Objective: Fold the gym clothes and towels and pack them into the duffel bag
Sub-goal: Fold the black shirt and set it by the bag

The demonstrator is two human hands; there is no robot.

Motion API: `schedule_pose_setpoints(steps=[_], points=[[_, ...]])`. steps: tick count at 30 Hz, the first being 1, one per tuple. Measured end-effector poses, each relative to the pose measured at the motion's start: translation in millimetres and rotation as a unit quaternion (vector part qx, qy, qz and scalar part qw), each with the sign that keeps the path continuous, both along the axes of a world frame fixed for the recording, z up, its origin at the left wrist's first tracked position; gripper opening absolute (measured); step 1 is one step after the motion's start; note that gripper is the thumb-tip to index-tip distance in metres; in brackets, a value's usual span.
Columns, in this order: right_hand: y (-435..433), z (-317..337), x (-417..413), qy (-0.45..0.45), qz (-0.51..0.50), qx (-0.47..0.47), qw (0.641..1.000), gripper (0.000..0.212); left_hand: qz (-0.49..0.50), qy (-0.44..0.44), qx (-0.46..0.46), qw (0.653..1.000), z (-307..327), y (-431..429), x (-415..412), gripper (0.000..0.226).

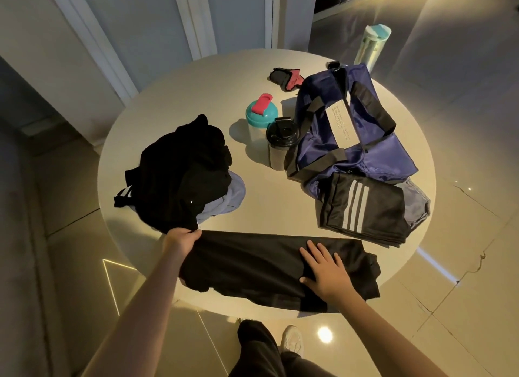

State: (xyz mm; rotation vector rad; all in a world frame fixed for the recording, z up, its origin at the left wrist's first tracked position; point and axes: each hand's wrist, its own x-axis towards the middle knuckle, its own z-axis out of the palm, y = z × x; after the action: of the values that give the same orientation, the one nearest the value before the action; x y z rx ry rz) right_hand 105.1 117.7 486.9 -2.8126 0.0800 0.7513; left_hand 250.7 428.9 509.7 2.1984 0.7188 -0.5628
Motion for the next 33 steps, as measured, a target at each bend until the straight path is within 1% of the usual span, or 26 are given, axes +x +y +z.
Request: schedule_pose_setpoints(steps=[1,3,5,7,9,11,12,14,15,17,18,20,21,22,23,25,26,28,30,32,33], points=[[-2,0,0,0.001,0.005,0.001,1.000,0.076,0.037,-0.004,-0.015,0.999,0,3,1,0.035],[-2,2,2,0.004,0.011,-0.002,1.000,0.076,0.065,-0.025,-0.003,0.998,1,5,-3,0.035],[3,7,4,-0.002,0.006,-0.010,1.000,0.074,0.065,-0.063,0.002,0.996,1,3,-13,0.034],[13,12,6,-0.037,0.004,-0.011,0.999,0.071,0.052,-0.082,-0.026,0.995,0,5,-29,0.037],[29,16,8,-0.084,0.035,0.013,0.996,0.069,0.052,-0.071,-0.054,0.995,-4,11,-50,0.044],[47,16,10,-0.093,0.081,0.045,0.991,0.067,0.041,-0.024,-0.003,0.999,-13,20,-70,0.059],[55,14,10,-0.079,0.098,0.052,0.991,0.067,0.021,-0.016,0.028,0.999,-19,23,-79,0.058],[63,7,8,-0.035,0.120,0.037,0.991,0.066,0.009,-0.043,0.048,0.998,-17,22,-91,0.036],[63,3,7,-0.020,0.125,0.025,0.992,0.067,0.022,-0.067,0.024,0.997,-9,20,-93,0.025],[59,-1,6,-0.008,0.130,0.014,0.991,0.066,0.068,-0.120,-0.074,0.988,8,27,-91,0.013],[58,-1,7,-0.005,0.133,0.014,0.991,0.066,0.086,-0.137,-0.140,0.977,18,32,-90,0.011],[56,-1,8,0.000,0.137,0.015,0.991,0.066,0.138,-0.143,-0.273,0.941,38,36,-88,0.016],[56,0,9,0.002,0.137,0.016,0.990,0.066,0.163,-0.144,-0.294,0.931,42,37,-88,0.017],[56,0,9,0.004,0.136,0.018,0.991,0.066,0.175,-0.148,-0.280,0.932,43,37,-88,0.017],[57,0,9,0.006,0.137,0.018,0.990,0.066,0.159,-0.149,-0.223,0.950,41,37,-89,0.017],[57,0,9,0.012,0.139,0.015,0.990,0.067,0.083,-0.127,-0.060,0.986,26,41,-90,0.023],[57,1,9,0.015,0.141,0.013,0.990,0.068,0.056,-0.111,0.001,0.992,20,42,-92,0.028],[58,1,11,0.020,0.142,0.013,0.990,0.069,0.033,-0.083,0.067,0.994,11,45,-95,0.037],[57,1,12,0.022,0.144,0.013,0.989,0.069,0.023,-0.088,0.081,0.993,8,41,-96,0.040],[56,-1,12,0.018,0.147,0.010,0.989,0.069,-0.013,-0.091,0.055,0.994,9,31,-91,0.046],[55,-2,11,0.016,0.147,0.009,0.989,0.069,-0.015,-0.072,0.025,0.997,11,25,-88,0.052]])
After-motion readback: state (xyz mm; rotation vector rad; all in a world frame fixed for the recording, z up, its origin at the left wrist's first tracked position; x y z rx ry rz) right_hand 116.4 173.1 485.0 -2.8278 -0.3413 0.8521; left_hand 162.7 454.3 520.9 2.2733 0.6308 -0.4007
